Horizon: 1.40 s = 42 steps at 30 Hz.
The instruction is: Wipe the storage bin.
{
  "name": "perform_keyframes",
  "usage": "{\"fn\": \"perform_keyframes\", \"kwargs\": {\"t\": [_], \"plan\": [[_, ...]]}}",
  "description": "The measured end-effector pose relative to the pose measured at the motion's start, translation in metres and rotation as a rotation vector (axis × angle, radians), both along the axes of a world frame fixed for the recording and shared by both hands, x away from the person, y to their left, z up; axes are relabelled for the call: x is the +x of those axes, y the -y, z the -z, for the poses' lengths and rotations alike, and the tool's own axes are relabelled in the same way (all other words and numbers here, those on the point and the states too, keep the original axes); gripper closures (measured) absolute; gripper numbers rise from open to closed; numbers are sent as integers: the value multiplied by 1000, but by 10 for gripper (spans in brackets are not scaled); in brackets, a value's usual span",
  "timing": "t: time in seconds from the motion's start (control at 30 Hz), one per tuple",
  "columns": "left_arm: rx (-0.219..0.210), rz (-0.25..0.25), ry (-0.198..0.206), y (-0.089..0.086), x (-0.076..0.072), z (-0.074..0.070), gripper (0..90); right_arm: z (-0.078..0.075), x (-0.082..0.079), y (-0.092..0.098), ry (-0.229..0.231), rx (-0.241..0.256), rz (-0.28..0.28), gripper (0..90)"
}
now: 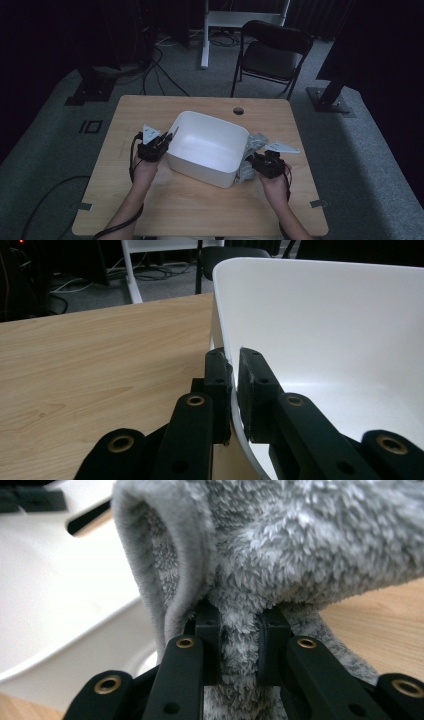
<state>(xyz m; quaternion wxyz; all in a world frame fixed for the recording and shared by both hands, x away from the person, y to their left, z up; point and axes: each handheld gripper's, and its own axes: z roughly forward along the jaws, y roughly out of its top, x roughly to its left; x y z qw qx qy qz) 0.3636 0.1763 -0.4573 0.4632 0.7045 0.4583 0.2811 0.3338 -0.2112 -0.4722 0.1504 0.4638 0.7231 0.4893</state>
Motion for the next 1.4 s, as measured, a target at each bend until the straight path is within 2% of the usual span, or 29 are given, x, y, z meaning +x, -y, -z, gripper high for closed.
{"fn": "perform_keyframes", "kwargs": {"t": [0.17, 0.37, 0.67, 0.7, 0.77, 0.83, 0.9, 0.93, 1.0, 1.07, 1.1, 1.2, 1.33, 1.4], "plan": [[-5, -1, 1, 0, 0, 0, 830, 15, 5, -5, -41, -24, 10, 770], [9, -1, 4, 1, 0, 0, 830, 18, 8, -6, -33, -39, 14, 771], [14, -8, 6, 3, -1, 0, 824, 23, 12, -5, -22, -30, 20, 774], [20, -12, 6, 3, -1, 0, 825, 24, 14, -6, -22, -44, 31, 775], [22, -10, 6, 3, -1, 0, 823, 27, 19, -3, -63, -13, 47, 775], [16, -8, 5, 3, -1, 0, 822, 34, 23, -5, -100, -49, 42, 776], [14, -11, 5, 3, -1, 0, 820, 45, 25, -5, -132, -26, 44, 776], [14, -9, 4, 3, 0, 0, 820, 48, 26, -4, -147, -34, 33, 776], [8, -11, 4, 2, 0, 0, 817, 50, 27, -4, -154, -39, 24, 775], [17, -14, 4, 2, 0, 0, 812, 54, 32, -2, -191, -35, 15, 772], [7, -20, 4, 2, 0, 0, 809, 55, 32, -2, -195, -32, 14, 771], [-1, -33, 2, 3, -1, 1, 816, 47, 31, 3, -181, -34, 13, 768], [-3, -36, 3, 3, -1, 1, 842, 19, 23, 18, -72, -17, 52, 768], [1, -35, 3, 3, -1, 0, 847, 4, 18, 26, -26, 14, 64, 768]]}}
